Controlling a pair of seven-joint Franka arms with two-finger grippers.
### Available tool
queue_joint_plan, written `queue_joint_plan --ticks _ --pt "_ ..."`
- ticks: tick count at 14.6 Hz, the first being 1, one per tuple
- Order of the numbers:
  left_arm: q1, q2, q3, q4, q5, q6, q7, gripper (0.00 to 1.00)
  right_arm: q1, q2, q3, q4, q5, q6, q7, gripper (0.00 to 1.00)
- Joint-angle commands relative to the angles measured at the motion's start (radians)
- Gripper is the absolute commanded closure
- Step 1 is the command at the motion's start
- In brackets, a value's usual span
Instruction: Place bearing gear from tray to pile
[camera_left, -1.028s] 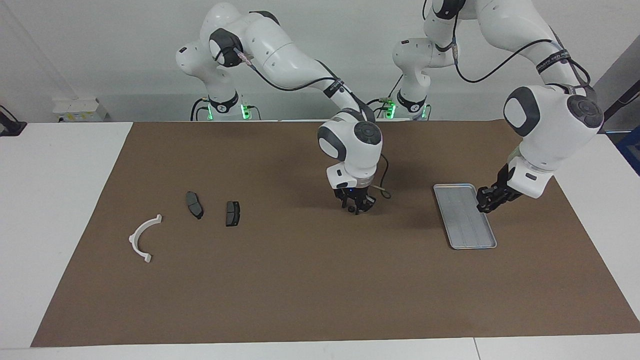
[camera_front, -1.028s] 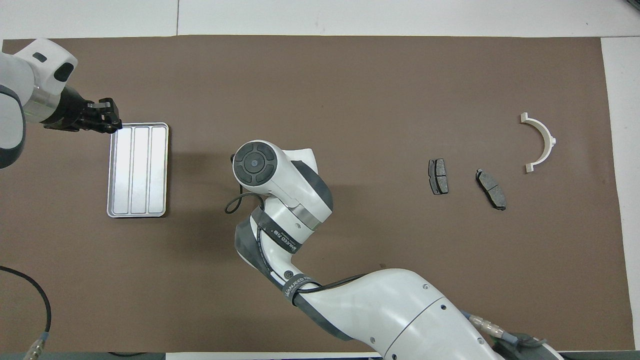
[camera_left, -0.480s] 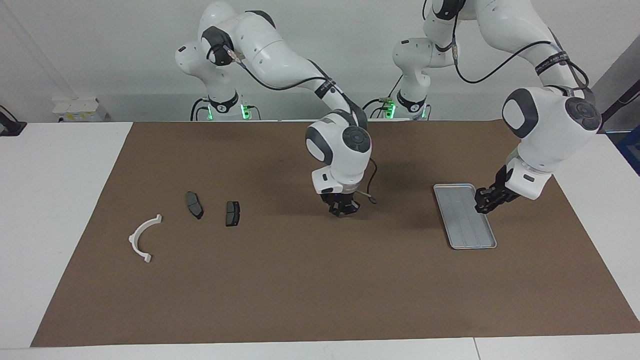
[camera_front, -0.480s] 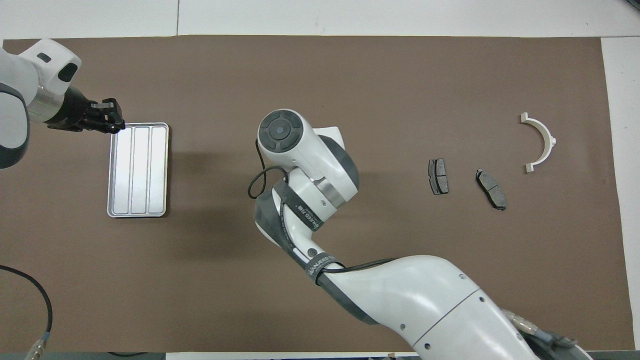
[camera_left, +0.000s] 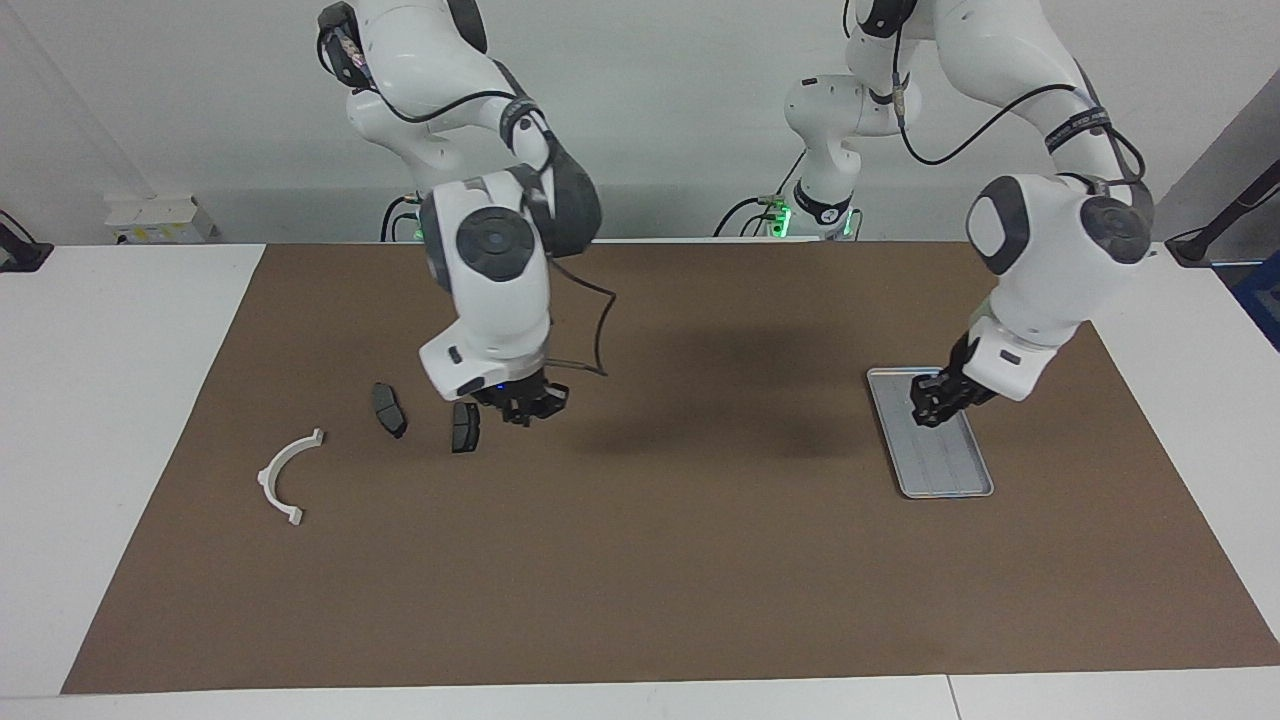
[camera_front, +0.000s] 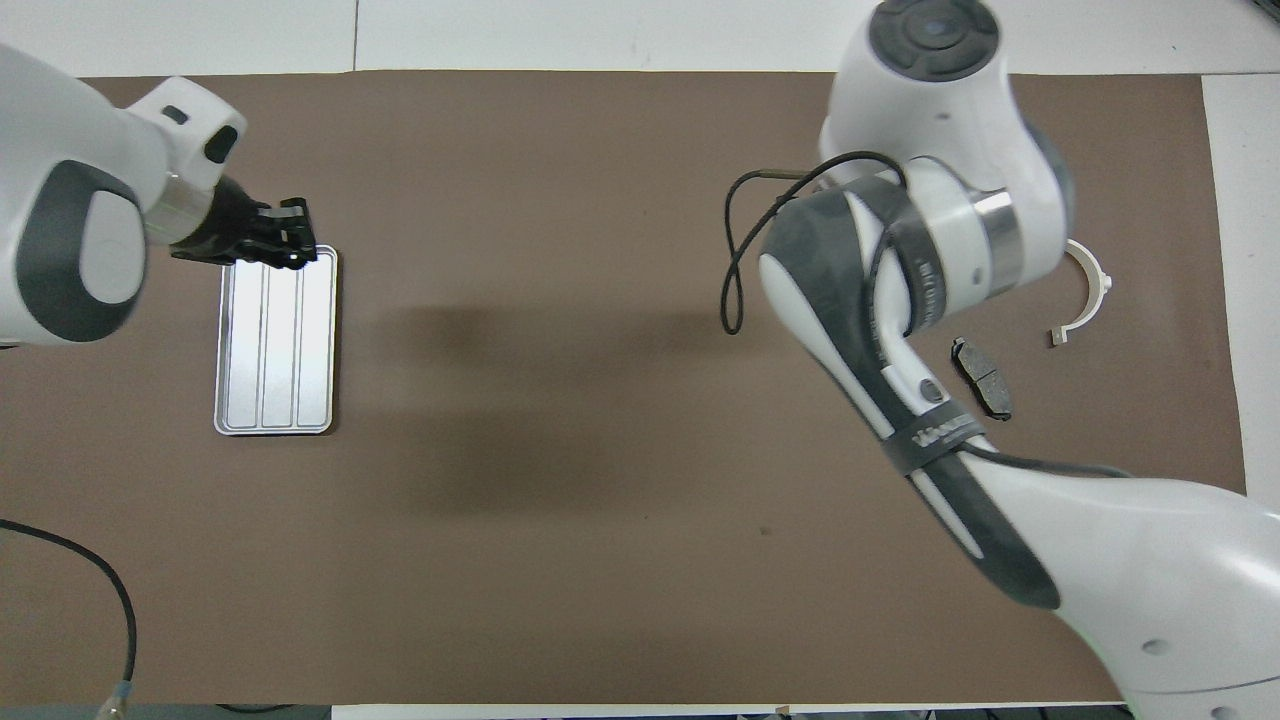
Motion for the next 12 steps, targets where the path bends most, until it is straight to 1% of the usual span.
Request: queue_joint_plan --ticks 1,3,5,6,8,12 --pt "-0.229 0.0 0.021 0.025 0.049 -0.025 -0.263 1.0 -0.14 -0.005 0.019 -0.079 0.01 0.073 -0.272 1.0" --pt "-0.324 0.0 0.019 0.025 0.063 -0.007 -0.399 1.0 -0.214 -0.031 0.019 -0.178 0.01 0.189 -0.416 1.0" --pt "-0.413 -0.008 0.019 -0.007 0.08 0.019 -0.49 1.0 -0.258 -0.041 0.019 -0.275 0.01 0.321 -0.493 1.0" --pt "-0.427 -0.011 0.019 -0.01 0.08 0.032 -0.507 1.0 -0.271 -0.037 0.019 -0.306 0.01 0.375 -0.512 1.0" --pt "-0.449 -0.012 0.019 -0.041 0.081 0.07 -0.53 1.0 -0.286 0.0 0.019 -0.338 0.01 0.481 -0.547 1.0" --pt "-0.472 -0.002 0.019 -0.154 0.111 0.209 -0.584 1.0 -0.298 0.067 0.019 -0.338 0.01 0.586 -0.563 1.0"
